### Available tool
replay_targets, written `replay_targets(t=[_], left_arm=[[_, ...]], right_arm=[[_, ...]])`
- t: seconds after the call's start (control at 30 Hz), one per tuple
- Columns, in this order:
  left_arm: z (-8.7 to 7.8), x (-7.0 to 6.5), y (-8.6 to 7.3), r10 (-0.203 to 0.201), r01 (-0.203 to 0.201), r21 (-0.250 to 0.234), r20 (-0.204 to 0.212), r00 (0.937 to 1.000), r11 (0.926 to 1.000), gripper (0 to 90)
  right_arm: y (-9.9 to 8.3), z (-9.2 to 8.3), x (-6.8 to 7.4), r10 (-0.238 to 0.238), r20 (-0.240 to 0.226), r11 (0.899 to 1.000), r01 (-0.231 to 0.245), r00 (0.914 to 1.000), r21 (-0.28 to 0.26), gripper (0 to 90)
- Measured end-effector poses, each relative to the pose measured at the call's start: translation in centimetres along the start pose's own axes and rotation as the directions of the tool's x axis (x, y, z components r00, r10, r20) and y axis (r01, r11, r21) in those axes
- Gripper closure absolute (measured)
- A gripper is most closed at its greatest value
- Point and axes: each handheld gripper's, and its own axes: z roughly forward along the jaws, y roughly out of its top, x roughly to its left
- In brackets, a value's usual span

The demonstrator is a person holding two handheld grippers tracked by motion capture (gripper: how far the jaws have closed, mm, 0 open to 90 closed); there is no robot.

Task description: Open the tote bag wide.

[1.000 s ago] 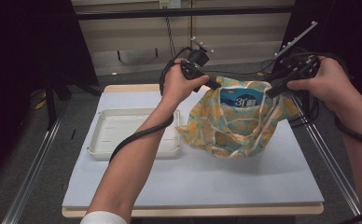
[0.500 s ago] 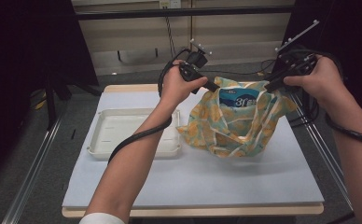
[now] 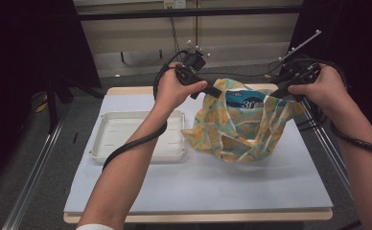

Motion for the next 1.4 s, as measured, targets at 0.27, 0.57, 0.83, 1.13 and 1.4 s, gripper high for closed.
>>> replay_targets(t=[0.27, 0.57, 0.83, 1.13, 1.4], left_arm=[[-0.7, -0.9, -0.6, 0.01, -0.01, 0.019, 0.01, 0.9999, 0.9998, 50.4], [0.4, -1.6, -0.4, 0.039, -0.04, 0.034, 0.037, 0.9986, 0.9986, 55.2], [1.2, -1.6, 0.2, 0.05, -0.051, 0.043, 0.03, 0.9983, 0.9978, 70.3], [-0.1, -1.4, 0.8, 0.044, -0.045, 0.029, 0.038, 0.9983, 0.9985, 89.2], [-1.7, -2.1, 2.8, 0.062, -0.061, -0.012, 0.05, 0.9968, 0.998, 90.0]], right_arm=[[0.0, 0.0, 0.2, 0.003, 0.011, 1.0, -0.003, 0.9999, 0.008, 85.2], [0.0, 0.1, 0.3, 0.004, 0.009, 1.0, -0.004, 0.9999, 0.011, 85.1], [-0.1, 0.2, 0.3, 0.004, 0.005, 1.0, -0.004, 1.0, 0.013, 85.0], [0.0, 0.3, 0.4, -0.009, 0.008, 1.0, 0.008, 0.9999, 0.018, 85.0], [0.0, 0.2, 0.5, -0.017, 0.007, 1.0, 0.017, 0.9998, 0.017, 85.0]])
